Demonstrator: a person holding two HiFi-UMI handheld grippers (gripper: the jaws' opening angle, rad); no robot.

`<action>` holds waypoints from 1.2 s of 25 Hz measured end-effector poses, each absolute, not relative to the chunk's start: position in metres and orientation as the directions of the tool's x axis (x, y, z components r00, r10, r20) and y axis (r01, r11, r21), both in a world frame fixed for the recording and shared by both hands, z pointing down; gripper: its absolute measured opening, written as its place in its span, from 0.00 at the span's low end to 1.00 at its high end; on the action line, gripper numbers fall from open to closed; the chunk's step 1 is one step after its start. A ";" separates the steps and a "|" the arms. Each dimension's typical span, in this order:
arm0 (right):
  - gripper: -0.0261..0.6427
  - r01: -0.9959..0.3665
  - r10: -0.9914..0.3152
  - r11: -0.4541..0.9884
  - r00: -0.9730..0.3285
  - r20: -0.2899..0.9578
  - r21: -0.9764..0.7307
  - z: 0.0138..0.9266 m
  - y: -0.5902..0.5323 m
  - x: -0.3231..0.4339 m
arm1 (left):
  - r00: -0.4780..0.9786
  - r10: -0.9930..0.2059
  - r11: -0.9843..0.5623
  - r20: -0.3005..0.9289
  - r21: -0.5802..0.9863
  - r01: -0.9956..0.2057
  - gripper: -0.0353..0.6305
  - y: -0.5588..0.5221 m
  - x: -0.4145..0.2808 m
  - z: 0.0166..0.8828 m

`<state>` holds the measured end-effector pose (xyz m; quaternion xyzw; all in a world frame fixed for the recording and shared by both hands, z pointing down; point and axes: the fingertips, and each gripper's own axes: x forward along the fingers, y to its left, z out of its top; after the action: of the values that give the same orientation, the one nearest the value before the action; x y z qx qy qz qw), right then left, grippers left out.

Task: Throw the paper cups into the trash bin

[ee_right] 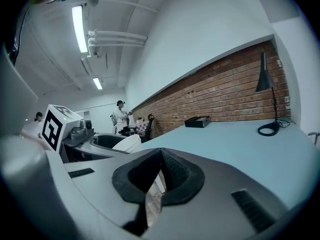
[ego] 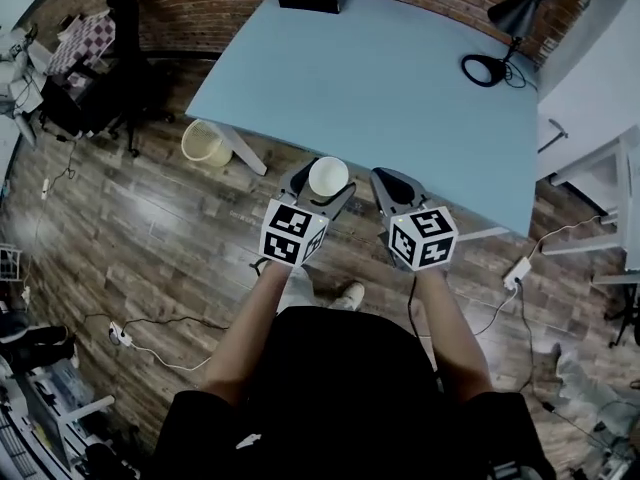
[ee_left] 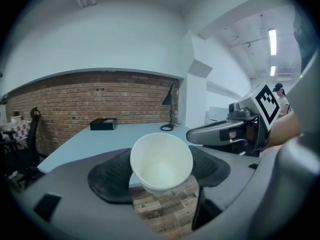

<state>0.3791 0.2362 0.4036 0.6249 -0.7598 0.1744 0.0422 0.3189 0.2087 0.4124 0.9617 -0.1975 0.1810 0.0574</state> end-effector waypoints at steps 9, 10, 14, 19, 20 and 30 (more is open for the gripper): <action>0.05 -0.920 -0.888 0.324 -0.376 0.263 -0.218 0.394 0.187 0.294 | 0.786 -0.507 -0.836 0.353 0.022 -0.548 0.59 0.175 0.234 0.395; 0.05 -0.914 -0.881 0.343 -0.393 0.262 -0.217 0.392 0.183 0.281 | 0.779 -0.518 -0.829 0.354 0.018 -0.559 0.59 0.172 0.223 0.393; 0.05 -0.892 -0.857 0.399 -0.445 0.262 -0.211 0.388 0.165 0.239 | 0.744 -0.563 -0.795 0.360 0.011 -0.607 0.59 0.157 0.181 0.393; 0.05 -0.876 -0.834 0.438 -0.480 0.270 -0.203 0.389 0.148 0.194 | 0.713 -0.594 -0.763 0.372 0.020 -0.646 0.59 0.139 0.133 0.400; 0.05 -0.874 -0.832 0.443 -0.484 0.272 -0.199 0.388 0.143 0.186 | 0.710 -0.599 -0.758 0.371 0.023 -0.652 0.59 0.135 0.126 0.400; 0.05 -0.877 -0.831 0.446 -0.479 0.282 -0.176 0.387 0.092 0.120 | 0.696 -0.618 -0.738 0.365 0.036 -0.674 0.59 0.088 0.059 0.404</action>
<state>0.1203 0.0919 0.3871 0.5043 -0.8469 0.1499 0.0773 0.0590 0.0882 0.4042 0.9172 -0.3521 0.1670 0.0837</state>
